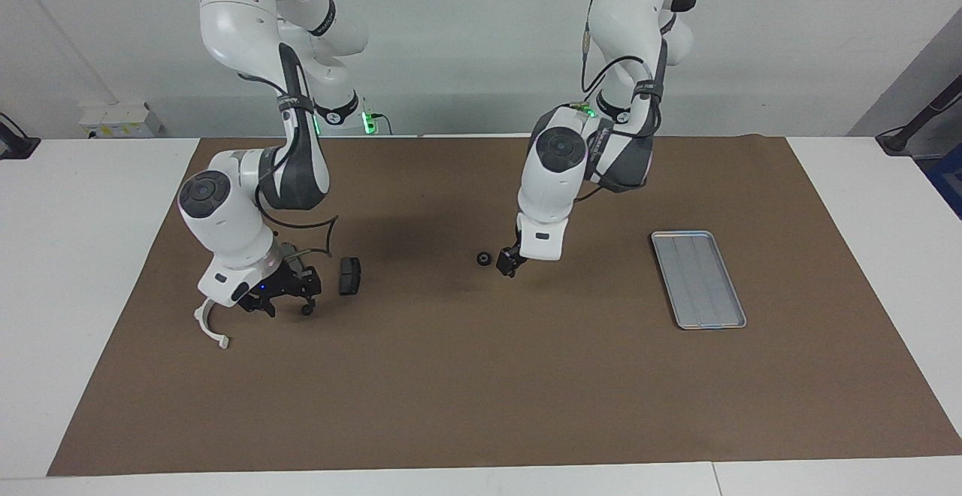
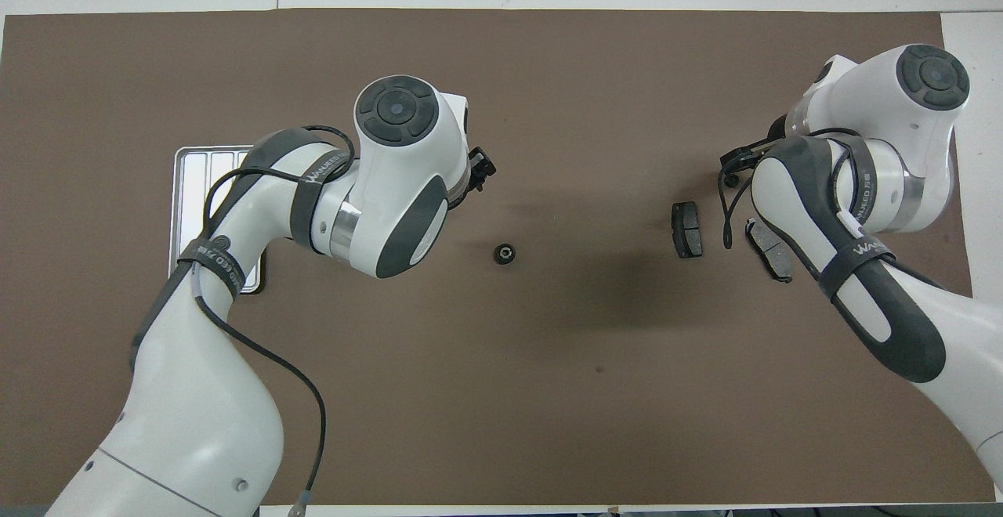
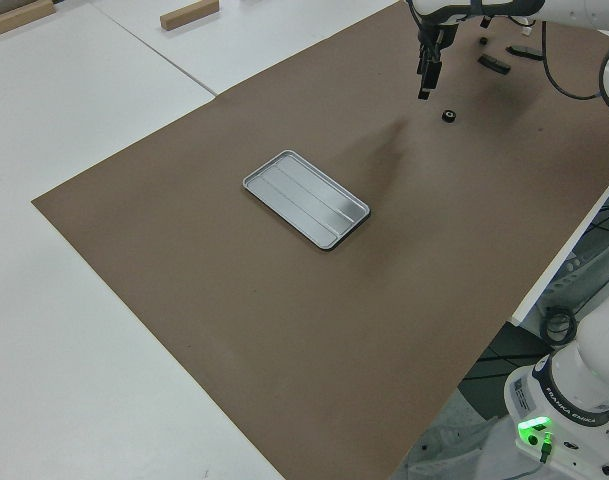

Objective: Pick bearing gear from pile to tray

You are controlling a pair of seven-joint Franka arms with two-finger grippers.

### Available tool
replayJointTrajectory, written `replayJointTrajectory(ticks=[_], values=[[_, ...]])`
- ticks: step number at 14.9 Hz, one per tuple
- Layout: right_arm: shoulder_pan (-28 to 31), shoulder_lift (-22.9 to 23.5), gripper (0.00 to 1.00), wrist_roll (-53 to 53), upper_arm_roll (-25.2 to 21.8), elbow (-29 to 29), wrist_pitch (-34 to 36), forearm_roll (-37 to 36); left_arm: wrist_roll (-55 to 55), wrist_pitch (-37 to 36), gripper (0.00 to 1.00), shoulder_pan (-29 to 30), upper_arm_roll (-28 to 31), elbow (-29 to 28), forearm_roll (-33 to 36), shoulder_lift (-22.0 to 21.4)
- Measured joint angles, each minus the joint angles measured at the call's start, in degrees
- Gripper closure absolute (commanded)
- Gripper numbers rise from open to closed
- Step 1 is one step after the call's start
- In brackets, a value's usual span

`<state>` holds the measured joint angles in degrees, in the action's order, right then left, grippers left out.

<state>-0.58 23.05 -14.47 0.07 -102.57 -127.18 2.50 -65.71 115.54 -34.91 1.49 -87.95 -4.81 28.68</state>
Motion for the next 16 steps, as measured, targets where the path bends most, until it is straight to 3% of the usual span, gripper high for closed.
replayJointTrajectory(ticks=[9,16], values=[[-0.12,1.16,0.23,0.00,0.19,-2.06,-2.56,0.00,-1.88,3.62,0.00,-6.07,0.05,-1.97,-0.01,4.22],[-0.85,1.65,0.24,0.77,0.30,-2.37,-2.84,0.00,-1.87,6.73,0.00,-6.66,0.02,-4.01,-0.01,4.34]])
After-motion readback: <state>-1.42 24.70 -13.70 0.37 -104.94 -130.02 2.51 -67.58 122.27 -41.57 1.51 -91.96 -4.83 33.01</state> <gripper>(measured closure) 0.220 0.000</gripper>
